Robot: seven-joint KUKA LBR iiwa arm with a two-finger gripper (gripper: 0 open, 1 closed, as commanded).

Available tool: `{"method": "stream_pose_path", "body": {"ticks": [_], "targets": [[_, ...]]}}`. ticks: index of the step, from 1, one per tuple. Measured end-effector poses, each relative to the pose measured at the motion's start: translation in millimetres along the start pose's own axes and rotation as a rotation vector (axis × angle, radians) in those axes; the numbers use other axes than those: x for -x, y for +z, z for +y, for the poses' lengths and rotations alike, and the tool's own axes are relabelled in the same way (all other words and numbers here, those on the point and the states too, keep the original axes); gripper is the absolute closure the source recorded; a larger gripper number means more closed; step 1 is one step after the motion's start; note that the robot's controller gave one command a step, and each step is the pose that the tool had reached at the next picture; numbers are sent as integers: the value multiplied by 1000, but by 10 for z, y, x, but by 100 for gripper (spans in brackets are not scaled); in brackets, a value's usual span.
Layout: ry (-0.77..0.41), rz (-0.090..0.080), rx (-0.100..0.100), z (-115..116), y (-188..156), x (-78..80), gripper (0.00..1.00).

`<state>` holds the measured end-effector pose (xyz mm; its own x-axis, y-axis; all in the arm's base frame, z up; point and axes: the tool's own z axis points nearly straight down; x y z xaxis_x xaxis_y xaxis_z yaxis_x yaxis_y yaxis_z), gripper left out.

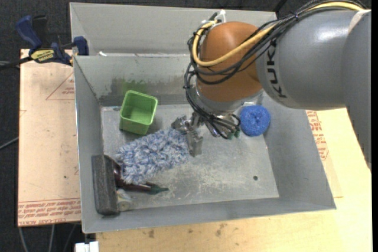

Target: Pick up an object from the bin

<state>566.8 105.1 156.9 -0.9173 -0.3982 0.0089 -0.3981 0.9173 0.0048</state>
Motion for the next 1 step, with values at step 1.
{"method": "stream_pose_path", "body": {"ticks": [1], "targets": [[-15,-13,-4,375,-1372,10,100]]}}
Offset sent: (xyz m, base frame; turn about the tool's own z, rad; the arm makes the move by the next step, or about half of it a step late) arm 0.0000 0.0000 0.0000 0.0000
